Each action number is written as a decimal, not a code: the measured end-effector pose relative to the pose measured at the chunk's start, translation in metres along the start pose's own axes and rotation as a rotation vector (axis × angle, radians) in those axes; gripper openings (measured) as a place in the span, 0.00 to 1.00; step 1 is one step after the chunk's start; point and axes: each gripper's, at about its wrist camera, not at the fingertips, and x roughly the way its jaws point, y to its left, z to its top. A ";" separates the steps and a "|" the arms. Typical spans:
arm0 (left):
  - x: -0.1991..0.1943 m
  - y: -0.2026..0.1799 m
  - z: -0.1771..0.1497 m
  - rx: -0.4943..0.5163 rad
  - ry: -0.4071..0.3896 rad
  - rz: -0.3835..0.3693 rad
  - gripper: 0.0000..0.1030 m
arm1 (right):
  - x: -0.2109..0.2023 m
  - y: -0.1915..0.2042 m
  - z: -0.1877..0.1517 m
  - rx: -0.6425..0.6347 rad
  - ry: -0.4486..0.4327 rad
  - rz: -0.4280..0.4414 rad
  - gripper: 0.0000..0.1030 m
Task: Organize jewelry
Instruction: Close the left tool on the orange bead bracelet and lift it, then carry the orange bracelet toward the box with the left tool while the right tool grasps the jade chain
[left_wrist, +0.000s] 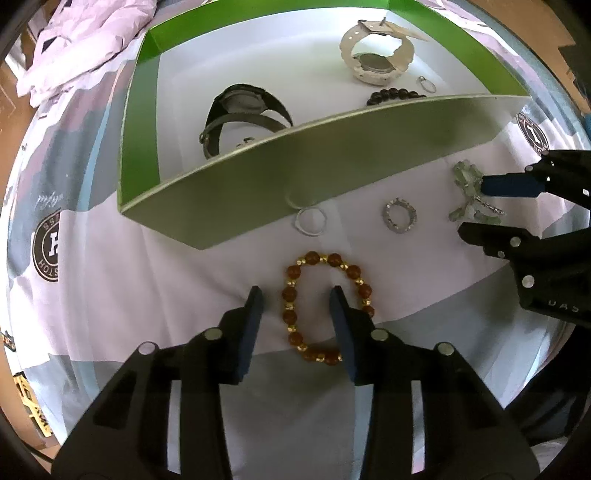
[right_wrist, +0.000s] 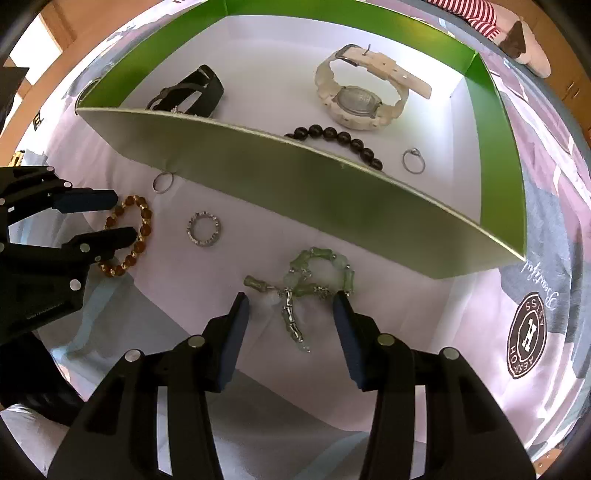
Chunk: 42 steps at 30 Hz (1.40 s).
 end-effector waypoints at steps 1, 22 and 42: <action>0.000 -0.001 -0.001 0.000 -0.001 -0.001 0.33 | 0.000 0.000 -0.001 -0.004 -0.002 -0.003 0.47; -0.062 0.005 0.003 -0.058 -0.183 -0.101 0.07 | -0.044 0.013 0.010 -0.008 -0.207 0.130 0.07; -0.062 0.001 0.004 -0.052 -0.174 -0.112 0.07 | -0.002 0.027 0.018 -0.027 -0.046 0.026 0.34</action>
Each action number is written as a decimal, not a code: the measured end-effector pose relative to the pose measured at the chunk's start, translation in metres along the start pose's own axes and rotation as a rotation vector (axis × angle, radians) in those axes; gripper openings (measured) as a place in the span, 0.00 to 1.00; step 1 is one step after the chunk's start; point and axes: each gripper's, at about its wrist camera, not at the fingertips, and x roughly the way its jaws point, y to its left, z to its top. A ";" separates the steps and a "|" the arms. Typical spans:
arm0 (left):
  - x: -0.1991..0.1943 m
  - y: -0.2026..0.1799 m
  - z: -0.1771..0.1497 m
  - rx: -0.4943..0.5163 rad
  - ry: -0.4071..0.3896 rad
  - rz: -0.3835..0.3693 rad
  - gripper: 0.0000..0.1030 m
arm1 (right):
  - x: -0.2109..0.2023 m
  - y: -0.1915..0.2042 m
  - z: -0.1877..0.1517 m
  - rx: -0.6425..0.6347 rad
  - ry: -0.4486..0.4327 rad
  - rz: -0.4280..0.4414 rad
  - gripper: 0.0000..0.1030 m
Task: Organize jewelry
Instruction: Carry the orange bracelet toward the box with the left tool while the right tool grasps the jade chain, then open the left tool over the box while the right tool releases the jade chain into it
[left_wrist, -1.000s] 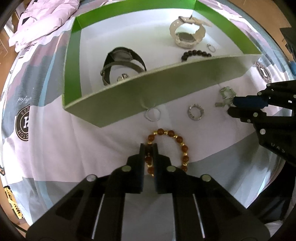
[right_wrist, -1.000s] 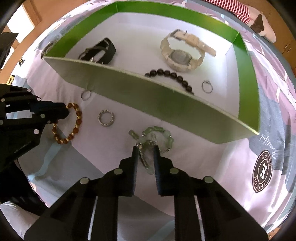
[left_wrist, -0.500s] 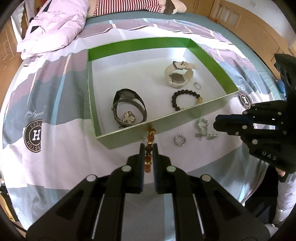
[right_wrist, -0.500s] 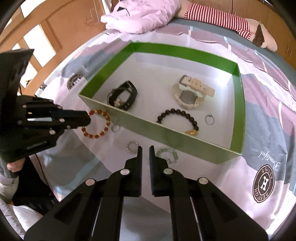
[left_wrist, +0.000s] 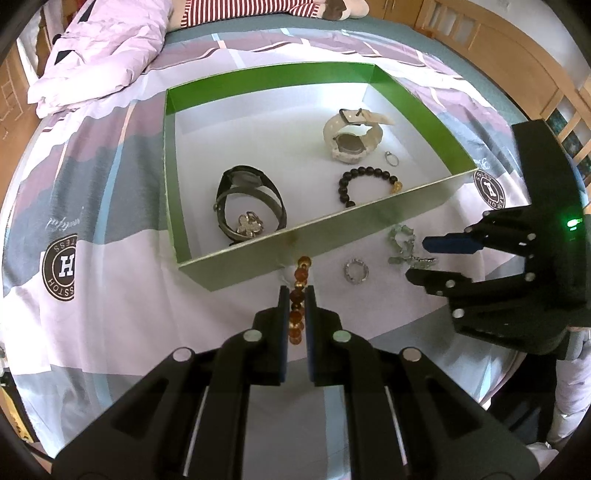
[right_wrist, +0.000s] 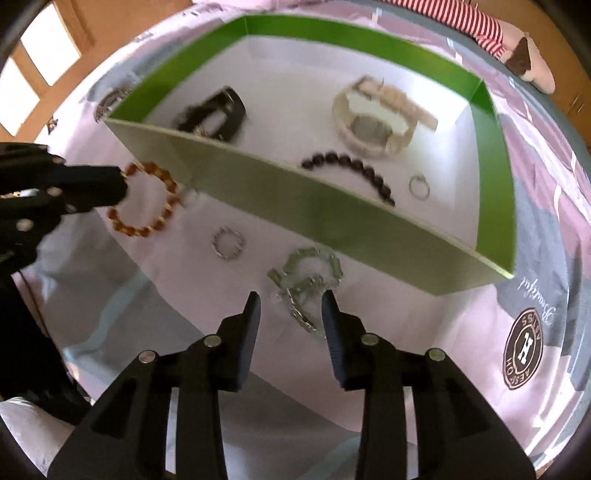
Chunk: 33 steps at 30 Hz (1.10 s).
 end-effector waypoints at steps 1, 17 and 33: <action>0.000 0.000 0.000 0.000 0.001 -0.001 0.07 | 0.003 0.001 0.000 0.000 0.011 0.004 0.23; -0.050 0.011 0.012 -0.039 -0.178 -0.045 0.07 | -0.098 -0.014 0.000 0.073 -0.409 0.279 0.03; -0.026 0.040 0.046 -0.173 -0.205 0.033 0.07 | -0.063 -0.050 0.026 0.274 -0.485 0.043 0.03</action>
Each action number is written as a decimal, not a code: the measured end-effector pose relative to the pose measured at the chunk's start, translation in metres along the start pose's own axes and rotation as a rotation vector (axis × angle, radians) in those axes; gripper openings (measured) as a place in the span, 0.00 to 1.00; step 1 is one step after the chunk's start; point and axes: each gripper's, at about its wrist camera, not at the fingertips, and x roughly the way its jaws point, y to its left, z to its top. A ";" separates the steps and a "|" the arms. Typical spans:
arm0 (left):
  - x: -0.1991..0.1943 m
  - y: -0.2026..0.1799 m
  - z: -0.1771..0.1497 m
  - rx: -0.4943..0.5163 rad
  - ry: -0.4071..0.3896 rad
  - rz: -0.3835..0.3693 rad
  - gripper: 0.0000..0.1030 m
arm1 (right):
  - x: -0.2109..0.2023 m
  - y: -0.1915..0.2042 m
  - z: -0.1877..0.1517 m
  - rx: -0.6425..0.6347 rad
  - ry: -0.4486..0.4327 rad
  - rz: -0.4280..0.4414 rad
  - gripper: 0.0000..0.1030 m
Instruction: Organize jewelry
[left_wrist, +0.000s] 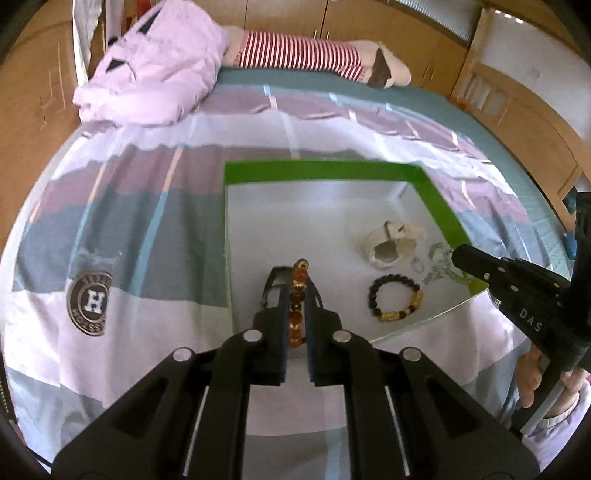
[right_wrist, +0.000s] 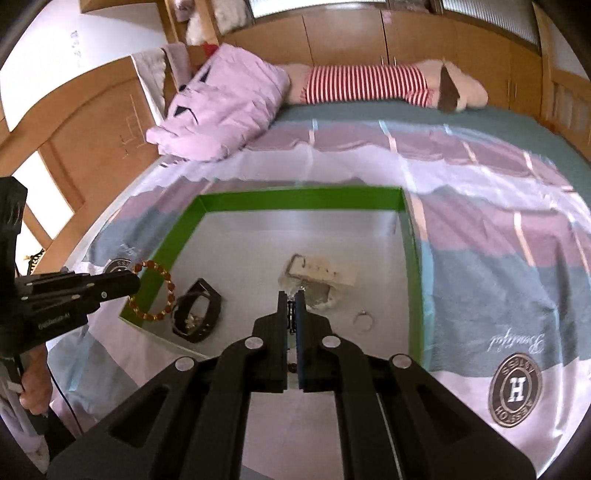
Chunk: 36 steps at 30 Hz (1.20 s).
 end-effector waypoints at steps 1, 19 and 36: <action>0.004 0.002 0.000 -0.007 0.010 -0.002 0.07 | 0.002 -0.001 -0.002 0.001 0.006 -0.004 0.03; -0.003 0.001 -0.006 -0.002 0.009 -0.027 0.15 | -0.019 -0.008 -0.002 0.070 -0.004 0.087 0.51; 0.008 -0.019 -0.050 0.190 0.175 -0.008 0.37 | 0.030 0.059 -0.057 -0.240 0.266 0.092 0.48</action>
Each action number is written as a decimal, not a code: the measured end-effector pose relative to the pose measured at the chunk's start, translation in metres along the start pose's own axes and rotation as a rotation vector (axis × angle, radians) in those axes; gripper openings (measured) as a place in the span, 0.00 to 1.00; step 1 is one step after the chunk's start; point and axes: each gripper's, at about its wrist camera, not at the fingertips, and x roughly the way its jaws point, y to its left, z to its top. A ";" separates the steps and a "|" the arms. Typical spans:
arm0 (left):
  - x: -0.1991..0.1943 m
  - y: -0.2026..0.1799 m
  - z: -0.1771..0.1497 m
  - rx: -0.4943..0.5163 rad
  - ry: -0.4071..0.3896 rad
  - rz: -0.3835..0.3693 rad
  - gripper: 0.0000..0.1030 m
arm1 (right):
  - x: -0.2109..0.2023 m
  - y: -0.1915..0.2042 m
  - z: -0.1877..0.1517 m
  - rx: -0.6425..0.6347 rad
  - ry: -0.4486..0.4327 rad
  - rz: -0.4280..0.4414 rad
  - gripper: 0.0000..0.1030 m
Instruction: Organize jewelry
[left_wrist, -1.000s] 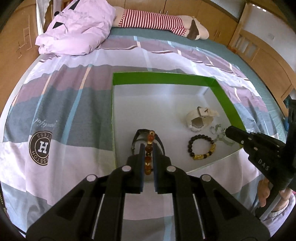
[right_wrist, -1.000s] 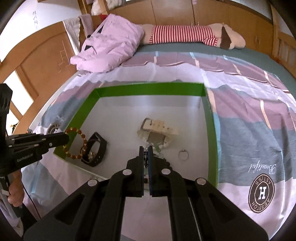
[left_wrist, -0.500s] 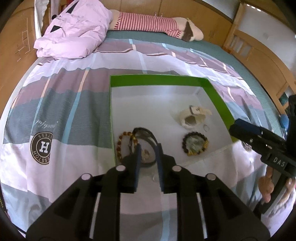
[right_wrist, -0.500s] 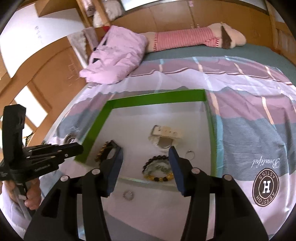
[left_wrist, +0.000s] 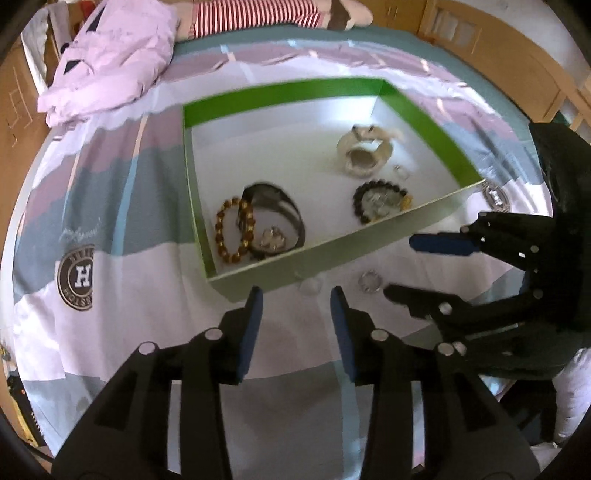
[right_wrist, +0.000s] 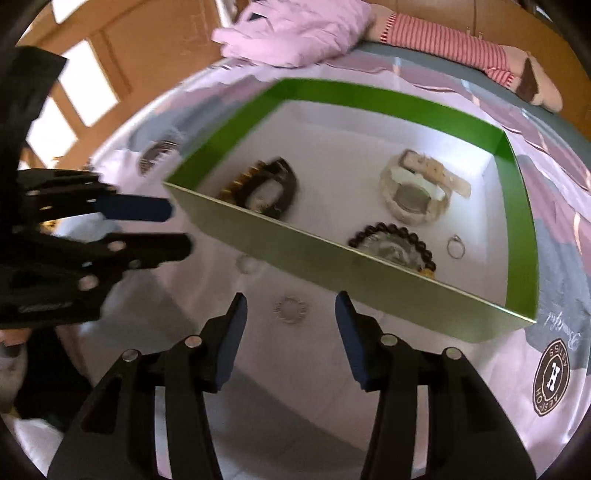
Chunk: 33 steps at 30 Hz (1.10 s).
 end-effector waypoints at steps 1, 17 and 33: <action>0.004 0.001 0.000 -0.005 0.014 0.004 0.37 | 0.005 -0.001 0.000 0.006 0.002 -0.007 0.48; 0.053 -0.003 0.000 -0.065 0.064 -0.016 0.49 | 0.028 -0.009 -0.007 -0.043 0.136 -0.081 0.20; 0.070 -0.006 0.003 -0.075 0.055 -0.015 0.18 | 0.028 -0.013 -0.007 -0.049 0.166 -0.119 0.21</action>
